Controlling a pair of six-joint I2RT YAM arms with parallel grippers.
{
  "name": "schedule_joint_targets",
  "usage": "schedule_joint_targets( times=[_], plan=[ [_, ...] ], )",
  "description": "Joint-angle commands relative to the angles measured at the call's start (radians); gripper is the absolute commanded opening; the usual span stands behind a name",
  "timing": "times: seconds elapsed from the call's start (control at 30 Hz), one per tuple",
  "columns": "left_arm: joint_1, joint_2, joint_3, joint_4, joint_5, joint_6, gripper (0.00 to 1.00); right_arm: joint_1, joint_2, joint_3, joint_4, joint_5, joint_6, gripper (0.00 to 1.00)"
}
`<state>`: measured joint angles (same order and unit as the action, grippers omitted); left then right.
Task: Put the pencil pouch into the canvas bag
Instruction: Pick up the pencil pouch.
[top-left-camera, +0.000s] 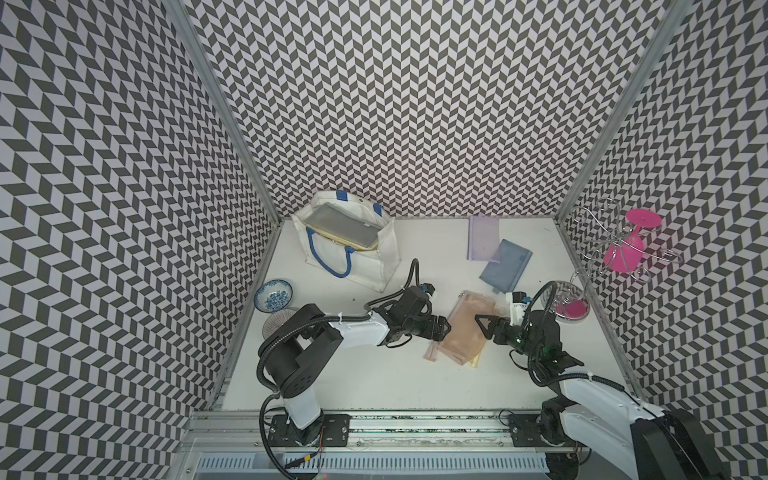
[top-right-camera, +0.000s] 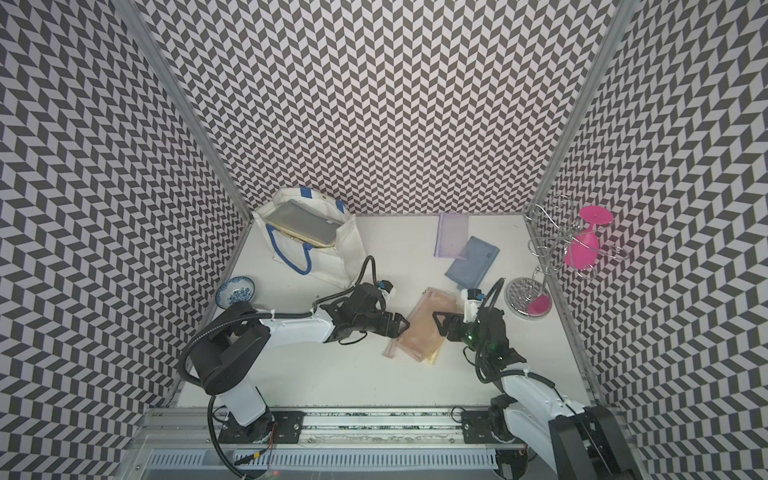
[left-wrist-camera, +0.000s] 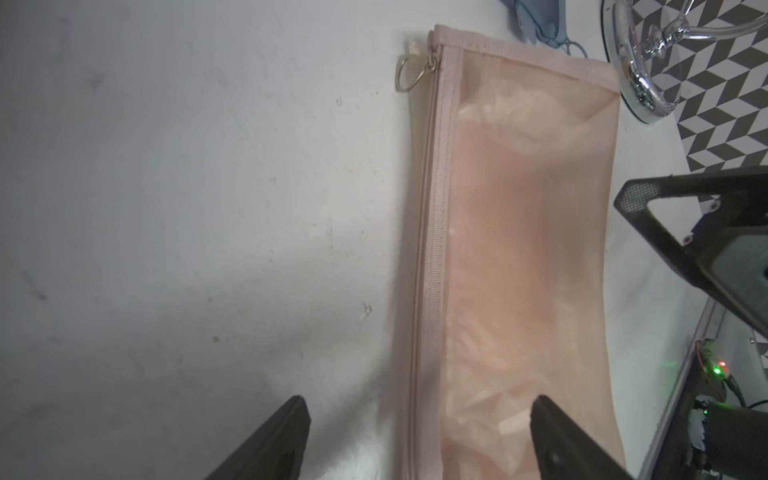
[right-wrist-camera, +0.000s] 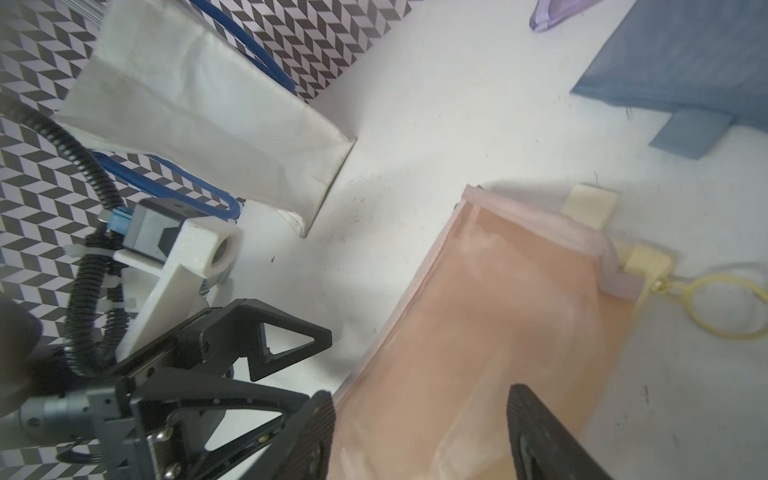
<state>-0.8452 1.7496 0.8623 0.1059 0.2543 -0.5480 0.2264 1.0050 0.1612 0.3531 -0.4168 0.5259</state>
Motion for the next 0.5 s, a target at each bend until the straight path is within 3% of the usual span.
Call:
schedule_joint_targets(
  times=[0.0, 0.13, 0.47],
  plan=[
    [-0.014, 0.02, 0.005, 0.114, 0.048, -0.045, 0.83, -0.043, 0.025, 0.009, 0.079, -0.126, 0.035, 0.66],
    [-0.024, 0.04, 0.004, 0.137, 0.054, -0.049, 0.83, -0.06, -0.017, -0.009, 0.01, -0.165, 0.042, 0.67],
    [-0.023, 0.055, -0.017, 0.185, 0.079, -0.044, 0.81, -0.061, -0.303, -0.111, -0.133, -0.02, 0.099, 0.67]
  ],
)
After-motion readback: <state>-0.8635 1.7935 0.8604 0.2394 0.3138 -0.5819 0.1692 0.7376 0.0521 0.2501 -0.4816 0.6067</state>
